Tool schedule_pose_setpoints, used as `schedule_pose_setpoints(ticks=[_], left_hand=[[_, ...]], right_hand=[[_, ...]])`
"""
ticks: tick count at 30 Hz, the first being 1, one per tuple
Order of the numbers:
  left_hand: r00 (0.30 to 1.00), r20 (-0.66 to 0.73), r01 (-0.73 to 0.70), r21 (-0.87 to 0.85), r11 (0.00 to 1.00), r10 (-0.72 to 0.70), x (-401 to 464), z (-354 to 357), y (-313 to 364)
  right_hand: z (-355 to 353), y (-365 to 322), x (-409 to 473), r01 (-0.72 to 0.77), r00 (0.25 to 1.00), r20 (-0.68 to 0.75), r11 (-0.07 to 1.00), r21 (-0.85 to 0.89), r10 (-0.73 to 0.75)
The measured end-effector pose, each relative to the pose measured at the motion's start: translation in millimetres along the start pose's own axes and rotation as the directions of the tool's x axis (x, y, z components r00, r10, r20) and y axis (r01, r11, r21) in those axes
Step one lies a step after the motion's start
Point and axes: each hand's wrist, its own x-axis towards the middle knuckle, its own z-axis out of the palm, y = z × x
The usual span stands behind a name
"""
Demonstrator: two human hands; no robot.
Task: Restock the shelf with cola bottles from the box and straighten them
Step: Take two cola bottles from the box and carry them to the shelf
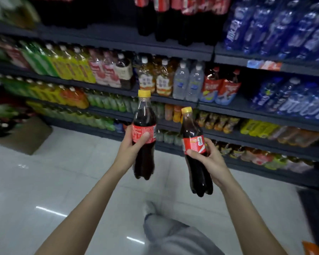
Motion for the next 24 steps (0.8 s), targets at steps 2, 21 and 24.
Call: schedule_pose_setpoints(ticks=[2, 21, 24], left_hand=[[0.998, -0.062, -0.012, 0.035, 0.999, 0.014, 45.8, -34.1, 7.6], [0.834, 0.174, -0.551, 0.303, 0.778, 0.523, 526.0, -232.2, 114.2], [0.848, 0.177, -0.529, 0.278, 0.802, 0.499, 586.2, -236.2, 112.7]], right_hand=[[39.5, -23.9, 51.5, 0.084, 0.996, -0.002, 0.995, -0.046, -0.084], [286.4, -258.2, 372.8, 0.577, 0.562, -0.322, 0.640, -0.507, -0.762], [315.5, -266.9, 423.8, 0.546, 0.494, -0.399, 0.633, -0.549, -0.772]])
